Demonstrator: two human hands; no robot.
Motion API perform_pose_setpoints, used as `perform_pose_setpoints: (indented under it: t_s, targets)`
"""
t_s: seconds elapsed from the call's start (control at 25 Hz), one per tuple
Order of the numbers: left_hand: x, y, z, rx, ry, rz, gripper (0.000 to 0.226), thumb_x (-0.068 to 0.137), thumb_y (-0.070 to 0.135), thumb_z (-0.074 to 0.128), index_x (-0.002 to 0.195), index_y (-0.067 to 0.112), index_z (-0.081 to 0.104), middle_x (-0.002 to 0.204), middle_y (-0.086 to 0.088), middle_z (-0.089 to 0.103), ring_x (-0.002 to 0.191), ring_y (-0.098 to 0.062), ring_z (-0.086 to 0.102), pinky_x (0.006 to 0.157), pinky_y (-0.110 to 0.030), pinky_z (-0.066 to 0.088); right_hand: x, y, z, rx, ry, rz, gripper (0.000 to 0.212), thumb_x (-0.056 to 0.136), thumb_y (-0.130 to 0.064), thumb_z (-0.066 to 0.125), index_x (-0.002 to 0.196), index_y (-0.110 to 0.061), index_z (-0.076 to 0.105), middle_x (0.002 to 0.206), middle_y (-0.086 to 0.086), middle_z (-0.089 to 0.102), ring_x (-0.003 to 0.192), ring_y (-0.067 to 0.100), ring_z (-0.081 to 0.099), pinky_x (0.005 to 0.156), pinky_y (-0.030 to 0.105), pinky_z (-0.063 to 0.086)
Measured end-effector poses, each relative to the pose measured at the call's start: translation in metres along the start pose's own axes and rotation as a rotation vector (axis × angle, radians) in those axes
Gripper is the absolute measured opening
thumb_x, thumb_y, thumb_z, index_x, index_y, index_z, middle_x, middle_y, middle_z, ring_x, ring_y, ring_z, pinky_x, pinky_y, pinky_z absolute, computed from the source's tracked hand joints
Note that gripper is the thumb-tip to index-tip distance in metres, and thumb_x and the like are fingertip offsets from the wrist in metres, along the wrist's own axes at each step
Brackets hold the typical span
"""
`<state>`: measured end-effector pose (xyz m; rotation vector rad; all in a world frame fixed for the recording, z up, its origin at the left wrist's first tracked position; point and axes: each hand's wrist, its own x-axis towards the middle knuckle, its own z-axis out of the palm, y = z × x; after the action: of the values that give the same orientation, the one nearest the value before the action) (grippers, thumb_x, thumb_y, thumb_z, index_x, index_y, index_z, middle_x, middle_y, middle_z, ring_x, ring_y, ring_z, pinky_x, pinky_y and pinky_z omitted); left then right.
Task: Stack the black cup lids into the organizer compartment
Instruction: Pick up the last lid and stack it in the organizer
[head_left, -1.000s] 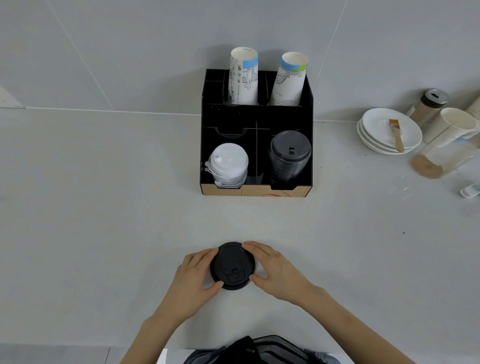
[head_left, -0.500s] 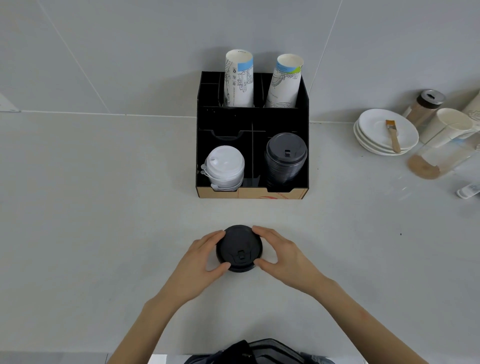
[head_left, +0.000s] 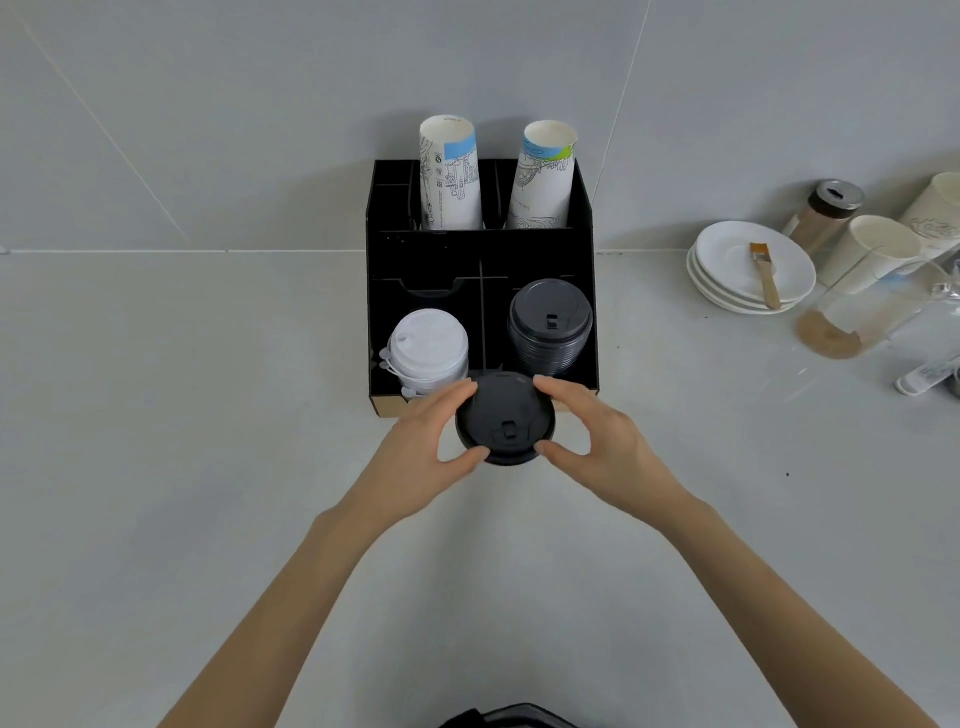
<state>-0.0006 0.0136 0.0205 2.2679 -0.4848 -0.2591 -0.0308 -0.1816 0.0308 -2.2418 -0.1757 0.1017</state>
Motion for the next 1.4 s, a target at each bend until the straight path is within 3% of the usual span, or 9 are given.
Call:
perform_pose_setpoints:
  t_s: [0.12,0.56,0.84,1.16,1.4]
  targets:
    - [0.018,0.011,-0.004,0.007,0.01,0.038,0.059,0.082,0.021,0.061,0.133,0.021,0.032,0.143,0.003,0.036,0.127,-0.01,0.032,0.103,-0.021,0.024,0.01,-0.001,-0.015,-0.012,0.04,-0.015,0.055,0.081,-0.008,0.062,0.129,-0.018,0.039,0.127,-0.006,0.048,0.106,-0.002,0.043,0.082,-0.011,0.024]
    - [0.074,0.035,-0.014,-0.005,0.042,0.076,0.062,0.08,0.018,0.064,0.133,0.018,0.033,0.145,-0.002,0.035,0.131,-0.02,0.032,0.108,-0.035,0.03,0.049,0.005,-0.051,-0.017,0.128,-0.022,0.054,0.082,-0.007,0.059,0.13,-0.018,0.038,0.136,0.001,0.046,0.113,0.002,0.04,0.084,-0.013,0.02]
    - [0.113,0.036,-0.013,0.034,0.072,0.086,0.063,0.08,0.02,0.063,0.134,0.017,0.031,0.147,-0.002,0.032,0.134,-0.02,0.028,0.105,-0.024,0.018,0.077,0.013,-0.065,-0.016,0.171,-0.03,0.053,0.082,-0.005,0.058,0.13,-0.018,0.038,0.138,0.0,0.045,0.114,-0.001,0.037,0.087,-0.012,0.019]
    - [0.134,0.027,0.002,0.077,0.023,0.038,0.063,0.081,0.023,0.062,0.135,0.019,0.03,0.149,0.0,0.029,0.135,-0.021,0.027,0.11,-0.032,0.021,0.092,0.037,-0.058,-0.016,0.159,0.04,0.053,0.083,-0.005,0.057,0.131,-0.017,0.037,0.14,0.002,0.043,0.125,0.01,0.038,0.088,-0.012,0.017]
    - [0.135,0.024,0.007,0.059,0.007,0.014,0.061,0.082,0.024,0.061,0.135,0.019,0.03,0.148,0.001,0.03,0.134,-0.021,0.026,0.107,-0.028,0.02,0.094,0.044,-0.053,-0.018,0.135,0.052,0.052,0.084,-0.006,0.056,0.131,-0.015,0.036,0.14,0.003,0.042,0.119,0.003,0.035,0.088,-0.013,0.016]
